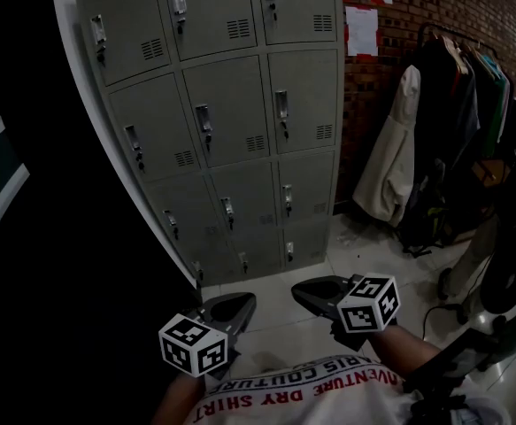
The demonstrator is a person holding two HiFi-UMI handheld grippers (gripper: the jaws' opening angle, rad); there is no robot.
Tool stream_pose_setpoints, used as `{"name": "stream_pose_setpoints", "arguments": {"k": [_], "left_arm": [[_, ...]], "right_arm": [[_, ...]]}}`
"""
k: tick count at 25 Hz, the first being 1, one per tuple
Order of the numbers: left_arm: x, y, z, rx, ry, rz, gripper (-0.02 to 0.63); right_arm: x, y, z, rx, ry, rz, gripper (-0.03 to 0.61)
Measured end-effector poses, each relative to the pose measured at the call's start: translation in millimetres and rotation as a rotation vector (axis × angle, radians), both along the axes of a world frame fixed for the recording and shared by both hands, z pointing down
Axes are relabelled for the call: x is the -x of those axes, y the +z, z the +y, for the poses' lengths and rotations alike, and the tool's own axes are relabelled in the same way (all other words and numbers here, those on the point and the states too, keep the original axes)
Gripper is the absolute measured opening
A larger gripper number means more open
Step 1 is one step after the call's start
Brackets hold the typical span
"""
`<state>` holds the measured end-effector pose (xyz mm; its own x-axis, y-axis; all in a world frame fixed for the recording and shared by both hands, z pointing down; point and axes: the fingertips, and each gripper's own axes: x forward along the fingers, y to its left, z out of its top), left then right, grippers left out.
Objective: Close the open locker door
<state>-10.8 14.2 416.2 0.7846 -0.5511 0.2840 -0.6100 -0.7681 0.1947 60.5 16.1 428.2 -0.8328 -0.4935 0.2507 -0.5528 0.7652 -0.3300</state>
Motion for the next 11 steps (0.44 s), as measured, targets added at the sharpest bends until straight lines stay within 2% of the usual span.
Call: {"name": "stream_pose_setpoints", "arguments": {"k": [11], "left_arm": [[-4.0,1.5,-0.4,-0.013,-0.01,-0.029,0.005]], "right_arm": [[-1.1,-6.4,5.2,-0.022,-0.021,-0.017,-0.002]]}}
